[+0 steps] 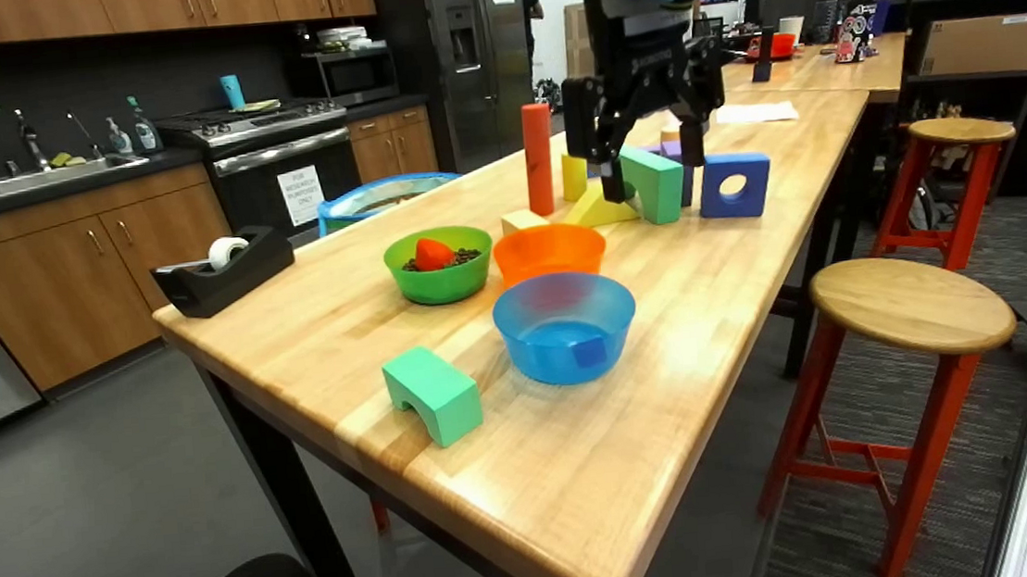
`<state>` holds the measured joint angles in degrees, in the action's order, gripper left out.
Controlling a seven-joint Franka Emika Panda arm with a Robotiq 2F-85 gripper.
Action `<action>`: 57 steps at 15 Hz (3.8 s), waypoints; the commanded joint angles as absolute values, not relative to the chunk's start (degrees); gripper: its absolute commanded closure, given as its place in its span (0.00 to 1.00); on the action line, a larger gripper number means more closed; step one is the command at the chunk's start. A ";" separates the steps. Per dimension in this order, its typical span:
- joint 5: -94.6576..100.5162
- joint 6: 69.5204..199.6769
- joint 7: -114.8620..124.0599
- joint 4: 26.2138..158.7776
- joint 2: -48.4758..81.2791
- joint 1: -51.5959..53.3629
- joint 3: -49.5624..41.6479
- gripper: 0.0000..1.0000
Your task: Move the orange bowl to the right
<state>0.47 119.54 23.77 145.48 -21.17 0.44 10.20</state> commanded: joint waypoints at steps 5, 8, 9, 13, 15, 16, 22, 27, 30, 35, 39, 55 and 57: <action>1.96 126.25 19.74 146.19 -19.64 2.10 9.90 0.00; 4.70 130.75 20.73 145.04 -16.85 0.83 9.84 0.00; 4.94 132.12 19.99 144.67 -15.82 0.72 9.36 0.00; 4.72 135.28 19.19 141.99 -10.76 -0.06 7.66 0.00; 4.37 136.18 18.76 140.44 -8.47 -0.16 6.76 0.00; 4.12 136.30 18.47 139.71 -7.56 -0.07 6.32 0.00; 0.54 135.58 13.64 136.30 -2.15 0.74 4.35 0.00; -2.95 135.58 8.29 135.80 1.08 0.41 3.18 0.00; -5.36 135.33 5.39 135.67 1.85 0.14 2.43 0.27; -7.73 134.85 1.96 135.32 2.00 -0.01 1.65 0.57; -8.58 134.53 0.53 135.29 1.80 -0.06 1.37 0.89; -5.55 128.82 3.90 137.78 -10.87 1.24 2.13 0.99; -4.37 127.86 5.59 137.69 -14.25 0.99 2.28 0.99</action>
